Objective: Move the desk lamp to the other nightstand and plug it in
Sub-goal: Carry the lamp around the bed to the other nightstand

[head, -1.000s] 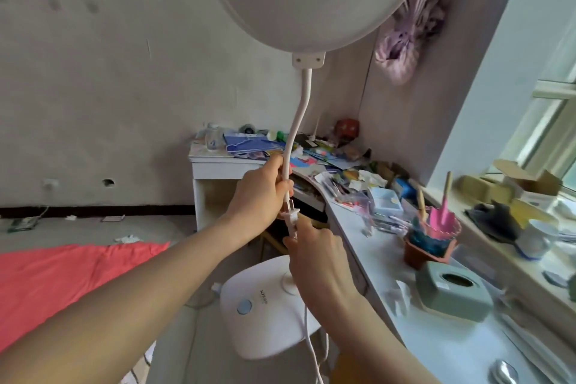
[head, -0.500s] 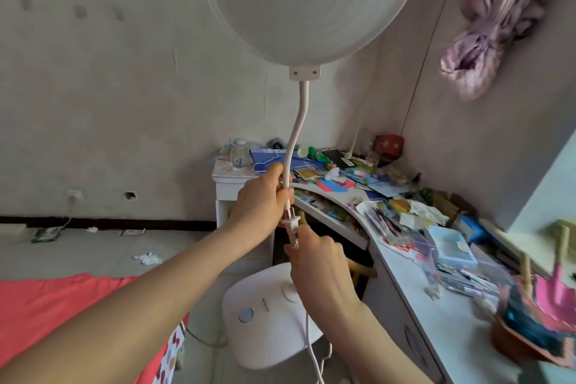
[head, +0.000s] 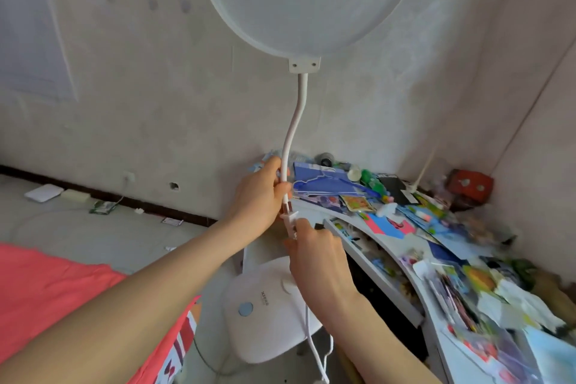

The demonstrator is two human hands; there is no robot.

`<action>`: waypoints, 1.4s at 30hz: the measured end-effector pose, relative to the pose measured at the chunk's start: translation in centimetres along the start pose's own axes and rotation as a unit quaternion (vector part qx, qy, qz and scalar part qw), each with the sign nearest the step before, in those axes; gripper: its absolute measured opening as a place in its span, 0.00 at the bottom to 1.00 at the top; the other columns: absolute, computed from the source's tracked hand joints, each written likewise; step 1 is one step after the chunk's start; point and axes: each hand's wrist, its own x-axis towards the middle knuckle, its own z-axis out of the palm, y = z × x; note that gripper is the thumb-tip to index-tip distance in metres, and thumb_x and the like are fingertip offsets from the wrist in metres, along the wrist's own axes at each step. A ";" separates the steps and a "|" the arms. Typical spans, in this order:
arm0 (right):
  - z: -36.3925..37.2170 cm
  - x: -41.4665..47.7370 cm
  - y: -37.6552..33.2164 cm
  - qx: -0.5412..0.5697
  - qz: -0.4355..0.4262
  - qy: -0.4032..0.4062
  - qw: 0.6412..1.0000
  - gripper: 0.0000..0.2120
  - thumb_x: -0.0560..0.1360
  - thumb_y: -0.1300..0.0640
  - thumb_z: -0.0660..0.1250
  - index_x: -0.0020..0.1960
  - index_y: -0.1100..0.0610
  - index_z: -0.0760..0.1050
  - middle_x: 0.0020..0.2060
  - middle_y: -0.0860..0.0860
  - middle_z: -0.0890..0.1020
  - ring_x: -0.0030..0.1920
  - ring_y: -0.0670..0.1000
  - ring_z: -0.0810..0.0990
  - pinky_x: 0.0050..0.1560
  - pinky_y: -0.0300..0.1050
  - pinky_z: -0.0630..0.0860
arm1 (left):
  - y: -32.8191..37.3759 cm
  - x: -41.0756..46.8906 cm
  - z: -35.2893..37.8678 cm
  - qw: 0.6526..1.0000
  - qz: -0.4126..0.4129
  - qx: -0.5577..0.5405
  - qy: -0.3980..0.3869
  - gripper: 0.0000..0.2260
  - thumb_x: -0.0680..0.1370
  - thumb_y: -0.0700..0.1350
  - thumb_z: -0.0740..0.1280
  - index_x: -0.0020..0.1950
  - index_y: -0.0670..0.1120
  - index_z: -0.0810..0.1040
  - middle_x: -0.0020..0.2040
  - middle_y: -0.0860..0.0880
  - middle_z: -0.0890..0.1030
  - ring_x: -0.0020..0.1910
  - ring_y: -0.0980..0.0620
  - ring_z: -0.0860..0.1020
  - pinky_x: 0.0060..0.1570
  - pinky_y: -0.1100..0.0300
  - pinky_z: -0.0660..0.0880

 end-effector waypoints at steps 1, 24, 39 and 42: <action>0.4 0.8 0.3 -0.001 -0.006 -0.004 1.000 0.11 0.79 0.52 0.60 0.57 0.57 0.70 0.45 0.58 0.82 0.44 0.60 0.79 0.34 0.45 0.62 | -0.5 0.7 0.3 1.000 -0.004 0.006 0.004 0.02 0.78 0.41 0.63 0.49 0.46 0.71 0.42 0.47 0.84 0.39 0.43 0.82 0.43 0.47 0.80; 13.6 30.4 0.1 0.076 -0.086 -0.008 0.993 0.08 0.78 0.52 0.61 0.53 0.57 0.70 0.44 0.59 0.82 0.45 0.62 0.79 0.36 0.47 0.64 | -15.4 27.2 -1.6 0.994 -0.047 0.057 0.082 0.06 0.77 0.41 0.61 0.44 0.52 0.68 0.39 0.50 0.82 0.32 0.53 0.80 0.30 0.59 0.81; 23.2 46.8 -0.4 0.118 -0.195 -0.048 0.972 0.08 0.78 0.52 0.60 0.51 0.57 0.70 0.43 0.59 0.82 0.44 0.62 0.79 0.36 0.47 0.62 | -26.0 40.1 -2.6 0.975 -0.124 0.078 0.169 0.05 0.78 0.41 0.61 0.47 0.52 0.70 0.40 0.50 0.82 0.30 0.57 0.80 0.25 0.67 0.76; 24.7 51.3 -0.4 0.135 -0.234 -0.063 0.961 0.08 0.79 0.52 0.59 0.52 0.56 0.70 0.43 0.58 0.82 0.44 0.62 0.79 0.37 0.49 0.65 | -27.2 43.2 -2.9 0.966 -0.141 0.071 0.206 0.06 0.77 0.40 0.62 0.46 0.52 0.70 0.39 0.50 0.81 0.29 0.58 0.79 0.25 0.67 0.76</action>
